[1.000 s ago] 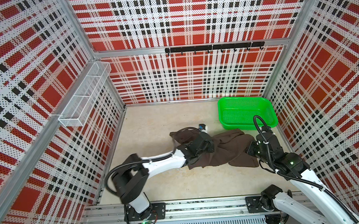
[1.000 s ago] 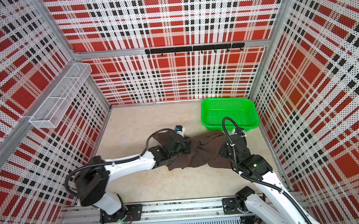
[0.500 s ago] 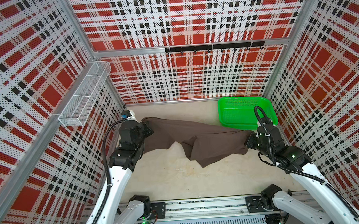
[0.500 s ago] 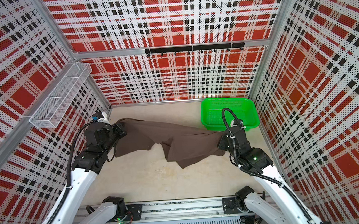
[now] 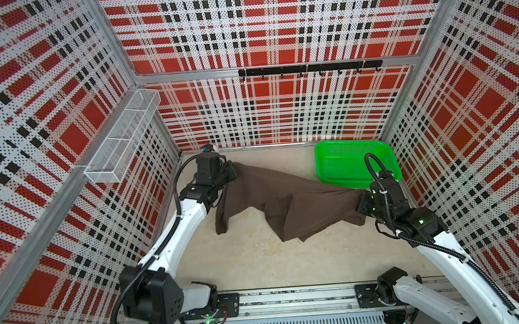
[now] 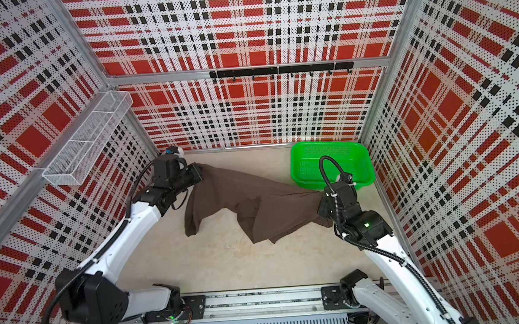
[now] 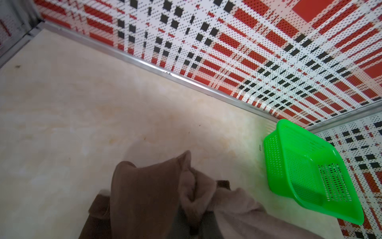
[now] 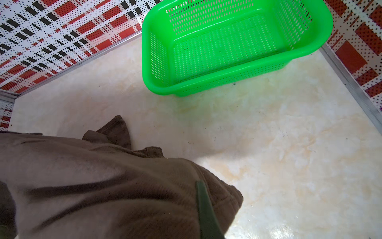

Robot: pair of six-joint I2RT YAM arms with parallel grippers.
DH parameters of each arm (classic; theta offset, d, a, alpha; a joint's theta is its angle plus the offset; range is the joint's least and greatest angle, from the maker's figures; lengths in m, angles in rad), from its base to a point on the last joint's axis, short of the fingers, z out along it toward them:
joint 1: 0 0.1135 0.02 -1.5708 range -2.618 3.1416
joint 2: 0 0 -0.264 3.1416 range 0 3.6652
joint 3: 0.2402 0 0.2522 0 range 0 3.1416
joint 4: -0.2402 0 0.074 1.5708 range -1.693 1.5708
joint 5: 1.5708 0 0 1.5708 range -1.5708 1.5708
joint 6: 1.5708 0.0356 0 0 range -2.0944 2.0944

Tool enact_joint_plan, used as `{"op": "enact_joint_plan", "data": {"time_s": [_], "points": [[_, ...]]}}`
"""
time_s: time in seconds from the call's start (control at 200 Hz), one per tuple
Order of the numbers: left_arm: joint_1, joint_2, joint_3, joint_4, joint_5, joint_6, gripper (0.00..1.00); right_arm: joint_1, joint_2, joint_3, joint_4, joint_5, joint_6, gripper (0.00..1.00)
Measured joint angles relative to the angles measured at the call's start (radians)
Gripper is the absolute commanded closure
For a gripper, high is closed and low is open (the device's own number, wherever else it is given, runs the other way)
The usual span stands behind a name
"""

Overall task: Fold and stack the trousers
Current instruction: Flatten out the trousers at the center of the table.

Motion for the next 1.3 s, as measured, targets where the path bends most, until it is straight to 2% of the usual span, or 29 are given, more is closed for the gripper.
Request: {"op": "enact_joint_plan", "data": {"time_s": [0.035,0.08,0.225,0.371,0.471,0.541,0.626,0.827,0.937,1.032,1.152,1.298], "points": [[-0.006,0.039,0.033,0.013,0.000,0.000,0.40,-0.002,0.005,0.000,0.000,-0.001,0.000,1.00],[-0.023,0.086,0.069,0.028,-0.001,0.001,0.33,-0.004,0.014,0.002,-0.002,-0.001,0.000,1.00],[-0.087,0.124,0.076,0.042,-0.029,0.002,0.21,-0.008,0.055,0.017,-0.008,-0.008,0.000,1.00],[-0.174,-0.027,-0.046,0.061,-0.076,-0.005,0.05,-0.009,0.077,0.024,-0.008,-0.012,-0.002,1.00],[-0.215,-0.202,-0.195,0.062,-0.103,-0.031,0.01,-0.018,0.094,0.026,-0.003,-0.014,-0.003,1.00],[-0.235,-0.297,-0.299,0.071,-0.116,-0.065,0.01,-0.031,0.106,0.026,0.009,-0.019,-0.005,1.00],[-0.261,-0.344,-0.422,0.101,-0.124,-0.114,0.04,-0.049,0.123,0.026,0.029,-0.034,-0.006,1.00],[-0.363,-0.246,-0.642,0.205,-0.100,-0.239,0.04,-0.071,0.152,0.025,0.068,-0.069,-0.009,1.00],[-0.399,-0.158,-0.658,0.279,-0.090,-0.280,0.04,-0.074,0.151,0.024,0.073,-0.074,-0.009,1.00],[-0.414,-0.090,-0.658,0.363,-0.080,-0.304,0.09,-0.080,0.142,0.018,0.075,-0.077,-0.009,1.00],[-0.418,-0.006,-0.662,0.461,-0.060,-0.327,0.19,-0.092,0.121,0.008,0.074,-0.085,-0.009,1.00],[-0.423,0.094,-0.662,0.540,-0.040,-0.347,0.36,-0.101,0.106,-0.004,0.073,-0.091,-0.009,1.00]]}}
